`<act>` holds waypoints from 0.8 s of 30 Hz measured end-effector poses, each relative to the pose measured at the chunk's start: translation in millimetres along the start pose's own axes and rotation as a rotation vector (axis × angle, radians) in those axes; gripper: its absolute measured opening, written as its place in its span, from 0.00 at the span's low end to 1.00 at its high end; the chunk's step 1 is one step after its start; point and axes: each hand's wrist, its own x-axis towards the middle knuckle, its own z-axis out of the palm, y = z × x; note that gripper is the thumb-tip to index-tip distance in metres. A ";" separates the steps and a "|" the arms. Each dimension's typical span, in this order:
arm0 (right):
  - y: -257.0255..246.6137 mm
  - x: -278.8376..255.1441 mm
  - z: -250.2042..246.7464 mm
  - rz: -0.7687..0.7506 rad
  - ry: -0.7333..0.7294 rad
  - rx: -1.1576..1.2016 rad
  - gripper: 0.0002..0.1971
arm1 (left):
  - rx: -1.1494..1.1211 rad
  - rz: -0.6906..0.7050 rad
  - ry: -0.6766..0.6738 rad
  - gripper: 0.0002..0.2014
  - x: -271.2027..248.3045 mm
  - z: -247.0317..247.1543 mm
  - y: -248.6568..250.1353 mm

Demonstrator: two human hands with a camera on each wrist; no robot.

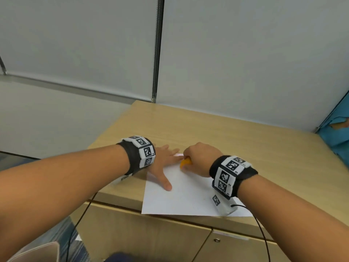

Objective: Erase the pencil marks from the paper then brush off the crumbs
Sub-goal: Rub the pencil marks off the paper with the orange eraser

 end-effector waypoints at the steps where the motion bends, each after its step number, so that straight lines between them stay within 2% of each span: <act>1: -2.7 -1.9 0.2 -0.014 0.003 0.034 0.13 | -0.001 0.013 -0.012 0.63 8.2 5.4 -4.1; 7: -27.3 -5.2 8.0 -0.154 -0.097 0.171 0.11 | -0.005 0.020 -0.021 0.62 25.9 24.8 -14.2; 9: -20.4 6.0 7.7 -0.107 -0.059 0.164 0.11 | -0.005 0.019 -0.031 0.63 28.0 26.3 -17.1; 11: -8.6 21.0 1.8 0.006 -0.002 0.135 0.14 | -0.011 0.019 -0.034 0.65 29.1 27.3 -18.3; 13: -6.1 28.1 -1.5 0.028 0.027 0.103 0.14 | -0.005 0.016 -0.042 0.65 27.2 24.9 -16.3; 17: -31.2 8.4 8.6 -0.224 -0.155 0.131 0.10 | -0.005 0.030 -0.042 0.57 20.7 19.4 -10.5; 18: -30.7 7.4 7.2 -0.232 -0.176 0.140 0.10 | -0.012 0.029 -0.040 0.58 20.9 20.1 -11.4; 22: -12.0 31.6 -9.9 -0.061 -0.077 0.074 0.12 | 0.004 -0.001 -0.061 0.65 25.3 22.9 -14.0; 24: -20.1 28.5 -6.3 -0.096 -0.101 0.109 0.11 | 0.013 0.003 -0.069 0.63 22.3 18.9 -10.4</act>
